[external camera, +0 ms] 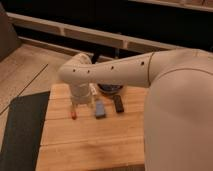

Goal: Place the pepper in the ceramic bowl

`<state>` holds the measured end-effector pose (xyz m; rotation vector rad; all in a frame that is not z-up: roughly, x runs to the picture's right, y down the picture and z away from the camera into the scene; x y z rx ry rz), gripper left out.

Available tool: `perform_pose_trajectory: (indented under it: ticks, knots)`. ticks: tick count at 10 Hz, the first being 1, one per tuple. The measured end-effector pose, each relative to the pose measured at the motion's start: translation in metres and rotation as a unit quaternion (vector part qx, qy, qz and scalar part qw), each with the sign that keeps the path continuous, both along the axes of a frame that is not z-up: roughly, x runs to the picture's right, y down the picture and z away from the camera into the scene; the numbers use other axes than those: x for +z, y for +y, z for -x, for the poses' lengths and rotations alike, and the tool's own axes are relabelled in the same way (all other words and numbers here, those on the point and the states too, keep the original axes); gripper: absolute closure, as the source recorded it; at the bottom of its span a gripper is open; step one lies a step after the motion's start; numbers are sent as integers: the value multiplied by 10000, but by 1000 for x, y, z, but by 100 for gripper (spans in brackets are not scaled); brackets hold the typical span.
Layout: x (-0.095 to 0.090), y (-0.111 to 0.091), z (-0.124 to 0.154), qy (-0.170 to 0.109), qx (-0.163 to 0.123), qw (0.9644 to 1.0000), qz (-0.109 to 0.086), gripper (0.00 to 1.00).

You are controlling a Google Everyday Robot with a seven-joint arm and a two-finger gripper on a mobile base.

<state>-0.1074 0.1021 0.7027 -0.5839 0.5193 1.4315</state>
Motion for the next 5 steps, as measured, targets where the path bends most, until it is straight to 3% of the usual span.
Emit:
perform_pose_trajectory:
  ticks: [1, 2, 3, 4, 5]
  knots:
    - [0, -4, 0, -13, -8, 10000, -89, 35]
    - [-2, -13, 6, -138, -32, 9994, -325, 35]
    - [-9, -31, 19, -438, -211, 9959, -765, 35]
    - [-24, -55, 44, -912, -525, 9852, -1355, 35]
    - [-37, -72, 62, -1265, -724, 9729, -1794, 35]
